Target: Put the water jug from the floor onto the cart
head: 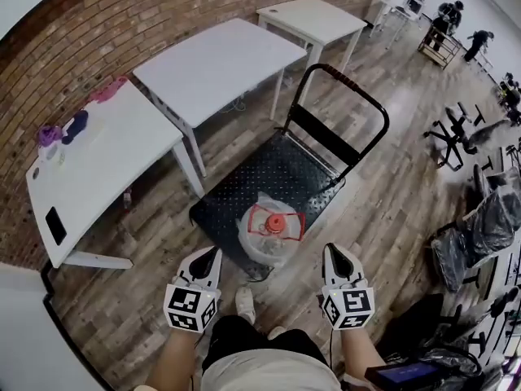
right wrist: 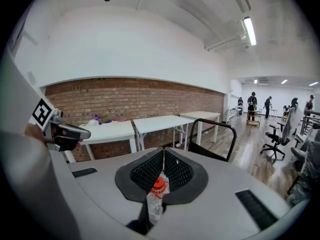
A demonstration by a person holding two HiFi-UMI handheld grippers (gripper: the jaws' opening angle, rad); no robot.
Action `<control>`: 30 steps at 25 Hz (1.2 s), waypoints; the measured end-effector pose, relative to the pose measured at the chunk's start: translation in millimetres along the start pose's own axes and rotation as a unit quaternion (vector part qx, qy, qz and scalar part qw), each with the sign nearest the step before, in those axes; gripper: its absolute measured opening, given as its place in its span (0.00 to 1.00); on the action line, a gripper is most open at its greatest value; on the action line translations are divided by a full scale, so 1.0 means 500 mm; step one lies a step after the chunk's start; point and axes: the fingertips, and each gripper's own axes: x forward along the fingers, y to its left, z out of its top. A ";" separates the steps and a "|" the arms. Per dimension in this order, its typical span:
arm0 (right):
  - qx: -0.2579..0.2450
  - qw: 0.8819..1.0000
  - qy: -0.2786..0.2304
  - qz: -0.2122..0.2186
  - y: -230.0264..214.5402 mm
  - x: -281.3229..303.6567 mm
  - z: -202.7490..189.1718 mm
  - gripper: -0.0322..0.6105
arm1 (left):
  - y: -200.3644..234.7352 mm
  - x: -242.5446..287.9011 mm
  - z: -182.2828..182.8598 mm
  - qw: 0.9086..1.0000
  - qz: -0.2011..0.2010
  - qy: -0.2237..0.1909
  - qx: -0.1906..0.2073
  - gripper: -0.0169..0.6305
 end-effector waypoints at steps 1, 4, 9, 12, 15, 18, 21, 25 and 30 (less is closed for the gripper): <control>0.002 1.000 -0.007 -0.004 -0.010 -0.027 0.002 0.07 | -0.026 -0.005 0.011 1.000 -0.005 -0.006 0.007 0.03; 0.012 0.999 -0.028 -0.011 -0.035 -0.113 0.008 0.06 | -0.112 -0.027 0.043 0.999 -0.023 -0.024 0.032 0.03; 0.029 0.998 -0.057 -0.020 -0.072 -0.256 0.001 0.06 | -0.239 -0.093 0.047 0.997 -0.038 -0.037 0.060 0.03; 0.033 0.997 -0.070 -0.019 -0.084 -0.336 -0.008 0.05 | -0.300 -0.141 0.035 0.996 -0.041 -0.037 0.076 0.03; 0.045 0.996 -0.074 -0.021 -0.091 -0.391 -0.023 0.05 | -0.345 -0.184 0.029 0.994 -0.047 -0.038 0.086 0.03; 0.055 0.995 -0.075 -0.022 -0.082 -0.434 -0.033 0.05 | -0.375 -0.224 0.032 0.993 -0.051 -0.041 0.102 0.03; 0.047 0.996 -0.078 -0.019 -0.064 -0.470 -0.029 0.05 | -0.391 -0.256 0.044 0.992 -0.054 -0.053 0.105 0.03; 0.030 0.996 -0.085 -0.017 -0.022 -0.500 -0.008 0.05 | -0.379 -0.304 0.053 0.990 -0.058 -0.070 0.106 0.03; 0.011 0.996 -0.085 -0.012 0.047 -0.492 0.011 0.05 | -0.305 -0.377 0.054 0.990 -0.032 -0.090 0.103 0.03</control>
